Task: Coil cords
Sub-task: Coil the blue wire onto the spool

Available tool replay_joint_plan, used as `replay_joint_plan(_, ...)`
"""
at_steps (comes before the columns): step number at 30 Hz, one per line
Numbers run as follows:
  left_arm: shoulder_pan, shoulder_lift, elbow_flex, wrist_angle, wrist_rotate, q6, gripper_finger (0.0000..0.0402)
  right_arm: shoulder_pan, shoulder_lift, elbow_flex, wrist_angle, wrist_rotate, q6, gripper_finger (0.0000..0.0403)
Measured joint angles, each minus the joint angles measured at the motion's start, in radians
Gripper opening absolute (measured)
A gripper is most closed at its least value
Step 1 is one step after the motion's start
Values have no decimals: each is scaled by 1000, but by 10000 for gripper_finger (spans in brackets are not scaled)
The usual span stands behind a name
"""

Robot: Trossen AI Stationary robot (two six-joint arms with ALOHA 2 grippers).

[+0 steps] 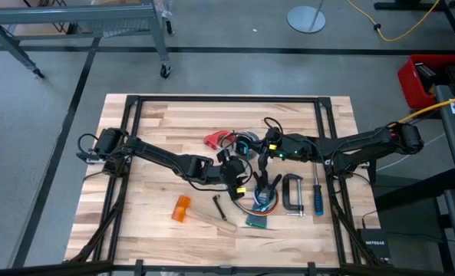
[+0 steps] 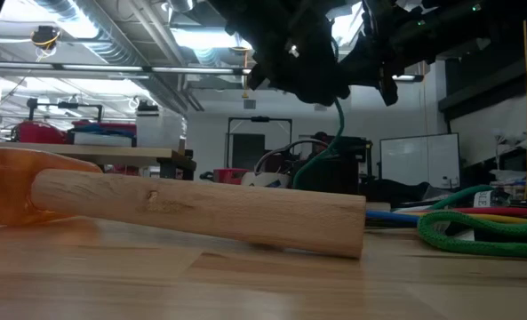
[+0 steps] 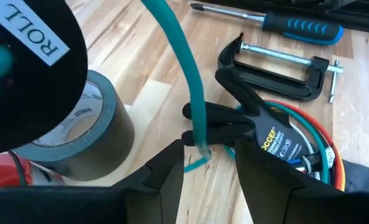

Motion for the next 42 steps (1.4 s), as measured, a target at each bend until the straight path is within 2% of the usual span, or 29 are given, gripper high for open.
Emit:
replay_joint_plan(10, 0, -2, 0, 64, -2, 6, 128, 0, 0, 0, -7, 0, 0, 4)
replay_joint_plan(27, 0, -2, 0, 67, -2, 16, 10, 0, 0, 0, -12, 0, 1, 4)
replay_joint_plan(39, 26, -2, 0, 219, -33, 2, 3, 1, 0, 0, 10, 0, 41, 4)
replay_joint_plan(42, 33, -2, 0, 235, -32, -12, 3, 1, 0, 0, 49, -34, 58, 4)
